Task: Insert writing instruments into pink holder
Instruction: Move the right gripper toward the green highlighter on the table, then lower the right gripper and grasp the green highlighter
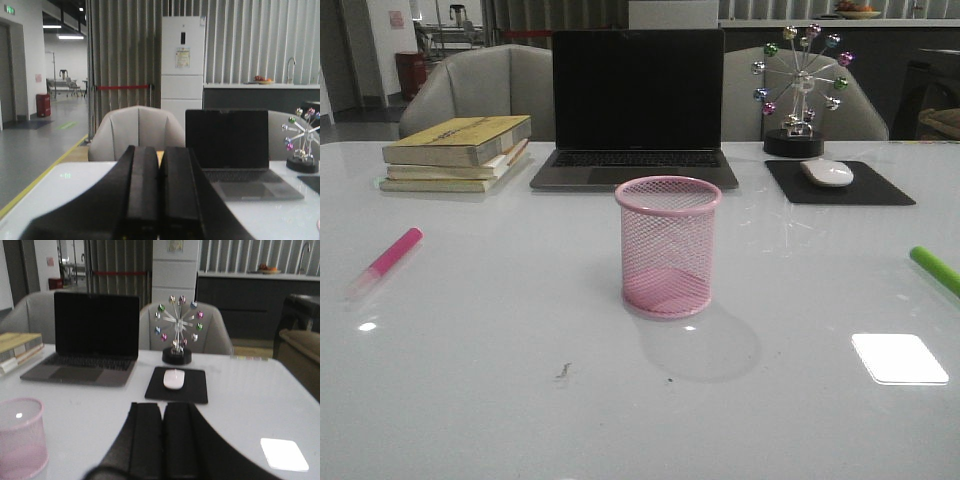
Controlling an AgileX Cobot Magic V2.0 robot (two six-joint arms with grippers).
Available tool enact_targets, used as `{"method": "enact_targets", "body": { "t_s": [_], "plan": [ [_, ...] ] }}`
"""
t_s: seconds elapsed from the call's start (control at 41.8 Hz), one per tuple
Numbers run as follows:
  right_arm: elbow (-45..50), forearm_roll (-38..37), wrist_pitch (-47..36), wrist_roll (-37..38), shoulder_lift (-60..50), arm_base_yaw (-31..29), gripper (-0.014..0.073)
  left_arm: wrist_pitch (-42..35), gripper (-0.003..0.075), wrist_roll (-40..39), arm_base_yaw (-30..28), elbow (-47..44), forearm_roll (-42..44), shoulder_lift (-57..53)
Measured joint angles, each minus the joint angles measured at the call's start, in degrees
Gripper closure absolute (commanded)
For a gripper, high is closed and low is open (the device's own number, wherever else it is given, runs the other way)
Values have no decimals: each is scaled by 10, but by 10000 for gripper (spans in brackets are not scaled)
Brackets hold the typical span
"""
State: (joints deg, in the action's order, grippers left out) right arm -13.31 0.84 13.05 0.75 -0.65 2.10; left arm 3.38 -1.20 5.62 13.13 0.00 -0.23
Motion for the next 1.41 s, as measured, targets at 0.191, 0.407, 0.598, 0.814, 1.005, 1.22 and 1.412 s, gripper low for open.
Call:
{"method": "enact_targets", "body": {
  "t_s": [0.191, 0.407, 0.598, 0.814, 1.005, 1.22, 1.412],
  "plan": [
    [-138, 0, 61, 0, 45, 0, 538, 90, 629, 0, 0, 147, 0, 59],
    [-233, 0, 166, 0, 143, 0, 538, 231, 629, 0, 0, 252, 0, 170],
    [-239, 0, 263, 0, 220, 0, 538, 332, 629, 0, 0, 256, 0, 252],
    [-239, 0, 329, 0, 296, 0, 538, 372, 629, 0, 0, 256, 0, 326],
    [-239, 0, 335, 0, 363, 0, 535, 376, 628, 0, 0, 256, 0, 375],
    [-239, 0, 340, 0, 440, 0, 196, 387, 333, 12, 0, 256, -4, 399],
    [-242, -4, 326, 0, 520, 0, 69, 387, 172, 21, 29, 256, -16, 400]
  ]
}}
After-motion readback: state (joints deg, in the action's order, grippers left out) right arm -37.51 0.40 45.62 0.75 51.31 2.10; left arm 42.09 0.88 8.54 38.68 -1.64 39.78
